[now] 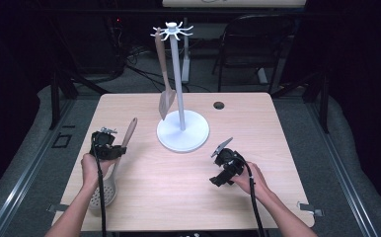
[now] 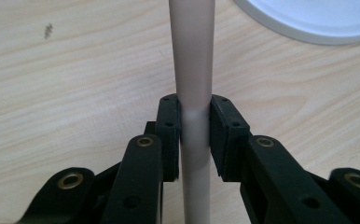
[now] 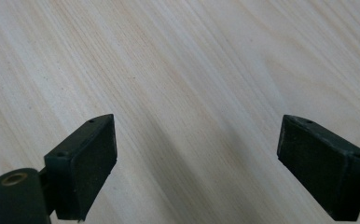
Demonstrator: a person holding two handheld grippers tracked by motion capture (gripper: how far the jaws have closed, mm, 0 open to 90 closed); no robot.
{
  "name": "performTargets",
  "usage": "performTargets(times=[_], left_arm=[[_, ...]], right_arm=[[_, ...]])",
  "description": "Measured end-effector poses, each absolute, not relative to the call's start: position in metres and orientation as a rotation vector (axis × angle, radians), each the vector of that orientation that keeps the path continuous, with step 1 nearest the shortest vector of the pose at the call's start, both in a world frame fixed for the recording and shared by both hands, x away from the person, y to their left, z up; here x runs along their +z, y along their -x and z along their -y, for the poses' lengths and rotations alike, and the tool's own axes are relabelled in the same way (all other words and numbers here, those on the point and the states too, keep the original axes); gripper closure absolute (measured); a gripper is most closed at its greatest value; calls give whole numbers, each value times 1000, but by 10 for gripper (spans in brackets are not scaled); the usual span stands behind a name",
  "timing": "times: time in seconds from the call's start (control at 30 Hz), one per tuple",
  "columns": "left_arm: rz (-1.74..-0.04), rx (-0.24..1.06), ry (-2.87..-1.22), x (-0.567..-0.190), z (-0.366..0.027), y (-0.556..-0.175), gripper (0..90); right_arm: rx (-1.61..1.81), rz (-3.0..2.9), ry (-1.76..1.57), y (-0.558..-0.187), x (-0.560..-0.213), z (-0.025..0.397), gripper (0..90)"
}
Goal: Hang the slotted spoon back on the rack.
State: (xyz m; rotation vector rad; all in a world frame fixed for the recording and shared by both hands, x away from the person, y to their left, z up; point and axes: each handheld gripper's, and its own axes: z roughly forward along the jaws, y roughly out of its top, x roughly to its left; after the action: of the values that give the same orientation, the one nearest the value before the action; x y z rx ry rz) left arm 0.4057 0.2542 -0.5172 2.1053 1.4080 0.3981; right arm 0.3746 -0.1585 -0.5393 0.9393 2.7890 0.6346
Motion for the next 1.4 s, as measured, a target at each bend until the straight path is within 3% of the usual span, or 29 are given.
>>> performTargets(times=[1.4], left_arm=[[-1246,564,-1906,-477,-247,-382,750]], right_arm=[[640,-2783,-929,-377,-537,160,119]])
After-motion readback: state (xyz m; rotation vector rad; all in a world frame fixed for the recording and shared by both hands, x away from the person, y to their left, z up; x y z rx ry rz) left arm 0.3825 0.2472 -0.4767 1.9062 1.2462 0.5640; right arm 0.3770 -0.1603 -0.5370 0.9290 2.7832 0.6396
